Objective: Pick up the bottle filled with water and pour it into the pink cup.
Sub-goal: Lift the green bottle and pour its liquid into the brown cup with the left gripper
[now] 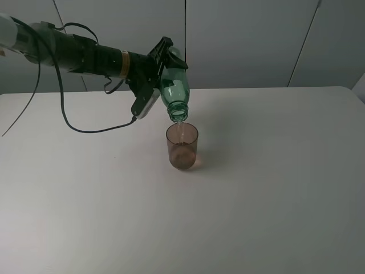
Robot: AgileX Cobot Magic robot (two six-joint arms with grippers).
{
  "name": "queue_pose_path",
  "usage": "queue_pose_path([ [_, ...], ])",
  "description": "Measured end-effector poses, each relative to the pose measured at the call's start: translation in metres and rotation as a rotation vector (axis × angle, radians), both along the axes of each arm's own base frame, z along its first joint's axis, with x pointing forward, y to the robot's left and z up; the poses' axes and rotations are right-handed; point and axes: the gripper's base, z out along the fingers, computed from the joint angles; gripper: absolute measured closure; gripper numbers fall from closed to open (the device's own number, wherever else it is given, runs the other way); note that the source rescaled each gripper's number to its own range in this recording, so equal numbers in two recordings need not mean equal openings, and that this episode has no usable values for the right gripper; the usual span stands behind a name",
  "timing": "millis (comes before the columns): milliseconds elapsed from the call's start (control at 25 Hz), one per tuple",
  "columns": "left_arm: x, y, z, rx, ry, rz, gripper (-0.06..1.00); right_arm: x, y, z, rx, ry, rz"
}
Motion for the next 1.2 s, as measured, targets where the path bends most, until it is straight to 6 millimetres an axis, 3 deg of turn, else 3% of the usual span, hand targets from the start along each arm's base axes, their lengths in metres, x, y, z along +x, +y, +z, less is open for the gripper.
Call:
queue_pose_path([
  [1200,-0.0039,-0.0089,0.0023,0.034,-0.122,-0.07,0.93,0.0,0.0,0.0,0.0,0.0,0.0],
])
